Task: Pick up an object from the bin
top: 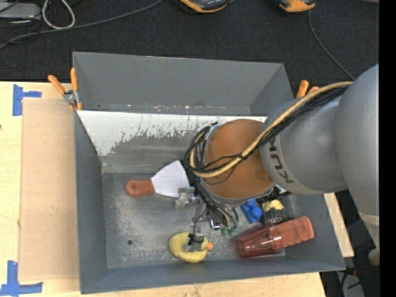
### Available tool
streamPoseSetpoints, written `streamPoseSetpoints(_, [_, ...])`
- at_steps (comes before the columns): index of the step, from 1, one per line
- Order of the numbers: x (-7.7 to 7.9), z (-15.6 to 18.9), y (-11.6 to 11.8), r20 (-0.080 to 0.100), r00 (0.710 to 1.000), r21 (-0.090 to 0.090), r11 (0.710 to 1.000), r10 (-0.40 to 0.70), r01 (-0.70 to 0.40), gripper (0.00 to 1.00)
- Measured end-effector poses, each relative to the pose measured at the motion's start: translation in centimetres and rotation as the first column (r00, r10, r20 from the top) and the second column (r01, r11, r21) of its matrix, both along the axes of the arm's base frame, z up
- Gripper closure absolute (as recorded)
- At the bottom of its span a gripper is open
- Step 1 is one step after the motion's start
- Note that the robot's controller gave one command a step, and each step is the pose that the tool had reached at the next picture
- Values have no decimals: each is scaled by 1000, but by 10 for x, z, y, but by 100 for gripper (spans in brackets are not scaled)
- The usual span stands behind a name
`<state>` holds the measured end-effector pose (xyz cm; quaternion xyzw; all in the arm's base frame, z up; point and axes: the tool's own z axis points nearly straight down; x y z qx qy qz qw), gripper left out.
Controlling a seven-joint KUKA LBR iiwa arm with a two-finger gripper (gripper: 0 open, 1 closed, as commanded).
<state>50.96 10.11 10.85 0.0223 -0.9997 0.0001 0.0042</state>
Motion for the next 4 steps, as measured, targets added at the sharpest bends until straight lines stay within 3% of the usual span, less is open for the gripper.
streamPoseSetpoints(1, [12, -15, -20, -7, 1000, -4, 1000, -28, 28, 0])
streamPoseSetpoints(2, [-25, -9, -20, -12, 911, 6, 911, 413, -413, 100])
streamPoseSetpoints(4, [-21, 8, -26, -16, 901, 9, 901, 434, -434, 100])
